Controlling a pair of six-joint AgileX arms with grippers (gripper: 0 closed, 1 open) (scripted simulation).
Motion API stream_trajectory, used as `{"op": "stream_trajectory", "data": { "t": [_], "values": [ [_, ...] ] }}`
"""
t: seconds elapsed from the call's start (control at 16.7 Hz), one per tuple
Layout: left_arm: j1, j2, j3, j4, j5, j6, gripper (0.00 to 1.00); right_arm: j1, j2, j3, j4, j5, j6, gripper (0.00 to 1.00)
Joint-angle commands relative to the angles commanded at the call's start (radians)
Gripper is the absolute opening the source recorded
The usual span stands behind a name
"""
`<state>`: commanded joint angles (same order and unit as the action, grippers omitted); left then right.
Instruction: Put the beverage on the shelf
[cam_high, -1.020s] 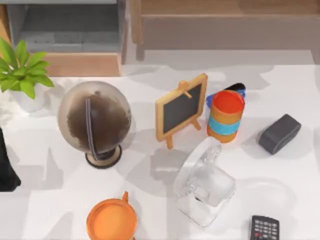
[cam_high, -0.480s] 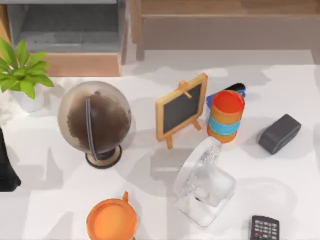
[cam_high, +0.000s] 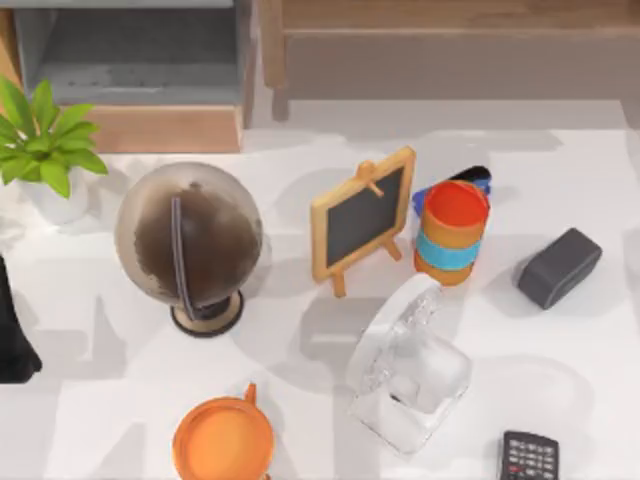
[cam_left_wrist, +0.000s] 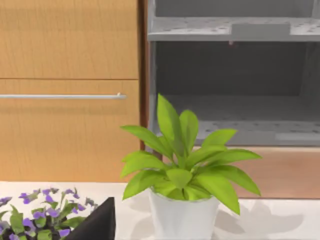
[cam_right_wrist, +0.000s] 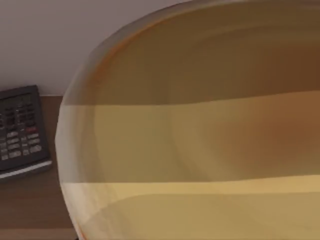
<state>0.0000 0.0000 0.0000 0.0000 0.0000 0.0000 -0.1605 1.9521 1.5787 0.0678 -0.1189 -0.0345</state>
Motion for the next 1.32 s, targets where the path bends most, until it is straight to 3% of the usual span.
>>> {"op": "stream_trajectory", "data": {
  "t": [0.18,0.96,1.32],
  "values": [
    [0.0,0.0,0.0,0.0,0.0,0.0,1.0,0.0,0.0,0.0,0.0,0.0,0.0,0.0],
    [0.0,0.0,0.0,0.0,0.0,0.0,1.0,0.0,0.0,0.0,0.0,0.0,0.0,0.98],
    [0.0,0.0,0.0,0.0,0.0,0.0,1.0,0.0,0.0,0.0,0.0,0.0,0.0,1.0]
  ]
}}
